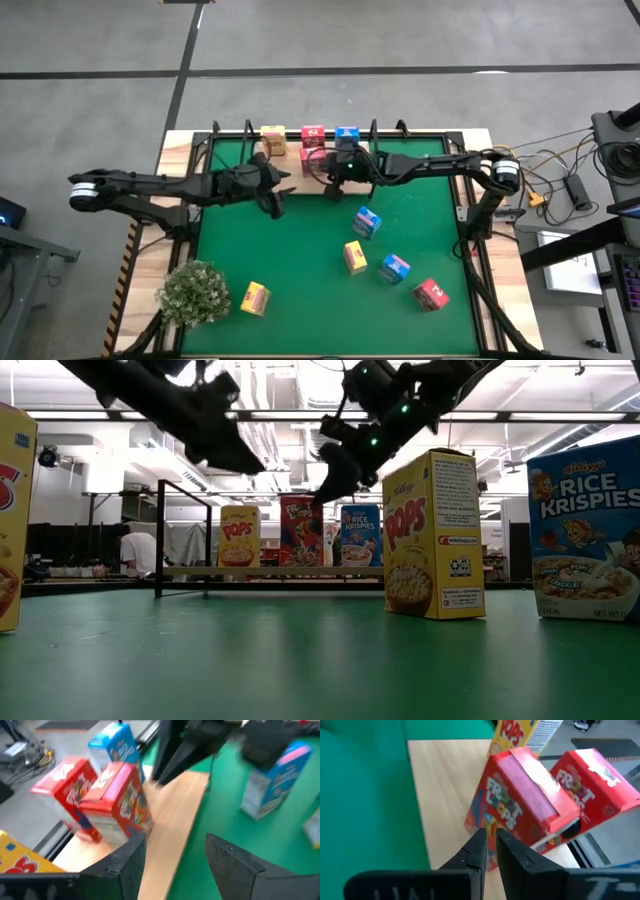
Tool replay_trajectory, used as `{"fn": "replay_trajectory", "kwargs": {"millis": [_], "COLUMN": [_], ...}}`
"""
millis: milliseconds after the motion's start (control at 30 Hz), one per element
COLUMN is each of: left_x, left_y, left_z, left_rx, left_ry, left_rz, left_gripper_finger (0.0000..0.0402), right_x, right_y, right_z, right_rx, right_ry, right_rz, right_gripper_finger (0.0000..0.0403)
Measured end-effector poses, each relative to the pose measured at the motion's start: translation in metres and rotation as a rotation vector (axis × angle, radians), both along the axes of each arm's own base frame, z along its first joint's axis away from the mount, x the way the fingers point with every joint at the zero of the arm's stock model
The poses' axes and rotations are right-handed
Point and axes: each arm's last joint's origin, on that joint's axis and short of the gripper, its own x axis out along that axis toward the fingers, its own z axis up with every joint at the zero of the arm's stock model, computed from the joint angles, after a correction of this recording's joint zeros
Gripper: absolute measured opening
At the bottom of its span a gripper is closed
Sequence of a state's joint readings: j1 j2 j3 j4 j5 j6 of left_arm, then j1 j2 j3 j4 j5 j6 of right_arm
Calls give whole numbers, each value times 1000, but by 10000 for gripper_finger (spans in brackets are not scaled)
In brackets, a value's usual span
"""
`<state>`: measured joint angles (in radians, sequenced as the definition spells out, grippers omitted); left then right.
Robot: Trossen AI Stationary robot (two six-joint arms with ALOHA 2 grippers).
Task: Stack cereal on shelf
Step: Put the left red cereal box on the shelf aligned with the red cereal box
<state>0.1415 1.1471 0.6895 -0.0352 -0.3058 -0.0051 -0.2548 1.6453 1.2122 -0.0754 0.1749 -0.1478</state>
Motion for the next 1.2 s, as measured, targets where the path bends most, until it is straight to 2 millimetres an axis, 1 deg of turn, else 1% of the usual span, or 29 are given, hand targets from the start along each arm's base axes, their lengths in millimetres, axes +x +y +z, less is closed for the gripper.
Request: {"fn": "replay_trajectory", "kwargs": {"millis": [100, 233, 367, 400, 433, 567, 700, 833, 1200], "left_x": [5, 9, 14, 16, 17, 22, 26, 30, 30], "left_y": [12, 30, 43, 46, 48, 53, 57, 62, 74], "left_z": [-11, -23, -30, -31, -32, -37, -40, -44, -49], "left_rx": [-5, -7, 6, 11, 13, 26, 39, 51, 56], "left_ry": [43, 84, 77, 68, 67, 55, 41, 26, 19], "left_rz": [44, 105, 140, 147, 151, 151, 153, 161, 198], "left_gripper_finger": [156, 92, 22, 11, 6, 12, 2, 0, 0], "right_x": [-8, -16, -18, -18, -18, -17, -16, -17, -18], "right_y": [3, 6, 6, 6, 6, 6, 6, 6, 5], "right_z": [11, 23, 25, 25, 24, 20, 19, 17, 14], "right_rx": [3, 13, 7, 7, 6, 7, 5, 7, 10], "right_ry": [7, -5, -9, -7, -4, 5, 4, 10, 12], "right_rz": [1, -7, -4, -3, -2, -2, -1, -2, -5], "right_gripper_finger": [31, 31, 31, 31, 31, 31, 31, 31, 31]}}
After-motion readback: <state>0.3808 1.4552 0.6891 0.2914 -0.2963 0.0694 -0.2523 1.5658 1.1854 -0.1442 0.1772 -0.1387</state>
